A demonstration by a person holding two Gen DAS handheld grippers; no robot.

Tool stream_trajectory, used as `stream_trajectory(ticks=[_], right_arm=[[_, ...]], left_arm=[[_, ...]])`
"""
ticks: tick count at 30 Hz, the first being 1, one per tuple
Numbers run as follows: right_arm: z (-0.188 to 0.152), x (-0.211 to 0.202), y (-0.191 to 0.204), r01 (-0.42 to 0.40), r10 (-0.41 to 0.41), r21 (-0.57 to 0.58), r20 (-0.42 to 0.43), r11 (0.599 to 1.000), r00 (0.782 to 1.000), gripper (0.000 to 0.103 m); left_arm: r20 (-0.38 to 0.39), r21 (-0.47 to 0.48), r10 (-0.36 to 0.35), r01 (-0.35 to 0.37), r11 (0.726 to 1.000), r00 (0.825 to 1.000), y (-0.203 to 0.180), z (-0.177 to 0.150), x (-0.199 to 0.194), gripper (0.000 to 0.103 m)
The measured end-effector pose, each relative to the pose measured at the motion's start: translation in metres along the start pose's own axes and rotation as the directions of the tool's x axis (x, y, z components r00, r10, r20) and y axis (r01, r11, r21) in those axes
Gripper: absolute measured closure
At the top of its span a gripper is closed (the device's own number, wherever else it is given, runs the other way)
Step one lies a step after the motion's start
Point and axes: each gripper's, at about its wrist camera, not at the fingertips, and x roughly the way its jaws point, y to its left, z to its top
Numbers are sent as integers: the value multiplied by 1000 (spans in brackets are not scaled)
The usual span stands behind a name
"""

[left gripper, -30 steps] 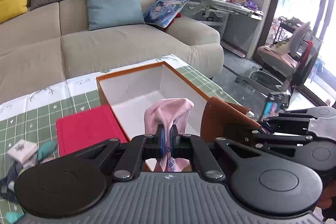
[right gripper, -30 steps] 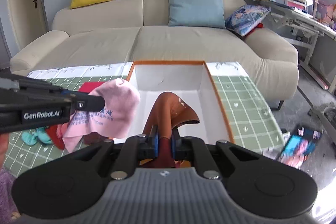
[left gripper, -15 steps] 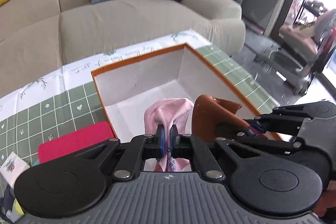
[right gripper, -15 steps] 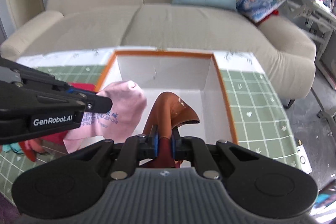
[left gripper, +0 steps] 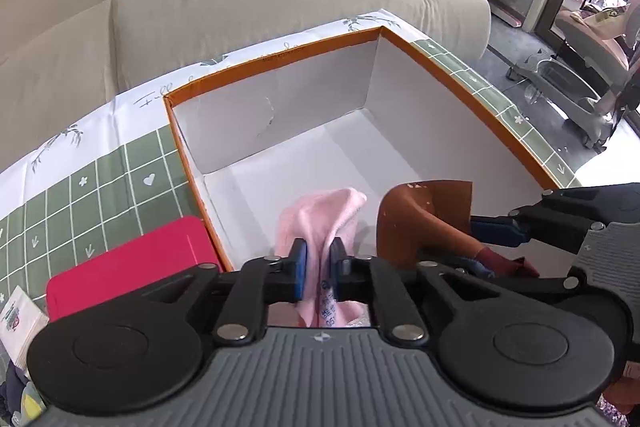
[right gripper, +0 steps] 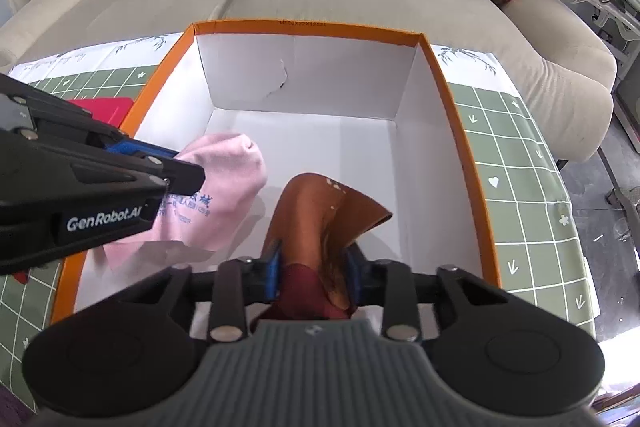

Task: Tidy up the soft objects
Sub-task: 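Lower both held items into the orange shoebox and open both tools, then move both tools back over the pile of soft items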

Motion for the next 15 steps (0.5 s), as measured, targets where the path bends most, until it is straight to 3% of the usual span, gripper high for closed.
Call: stream_trajectory(ticks=[1,4,5,13,15], right_arm=[[0,0,1,0,0,-6,-1,1000,1000,68],[-1,0,-1,14,-14,-18,4,1000,1000,51],[-1,-2,0,21,-21,-20,11,1000,1000,47],[3,-28,4,40,-38,-23,64,999,997,45],[4,-39,8,49,-46,-23,87,999,995,38]], left_arm=[[7,-1,7,-7,1000,1000,0,0,-2,67],[24,-14,21,-20,1000,999,2,-1,-8,56],[30,-15,17,-16,1000,999,3,-1,-10,56],[103,-36,12,-9,999,995,5,2,-43,56],[128,-35,17,-13,999,992,5,1,-54,56]])
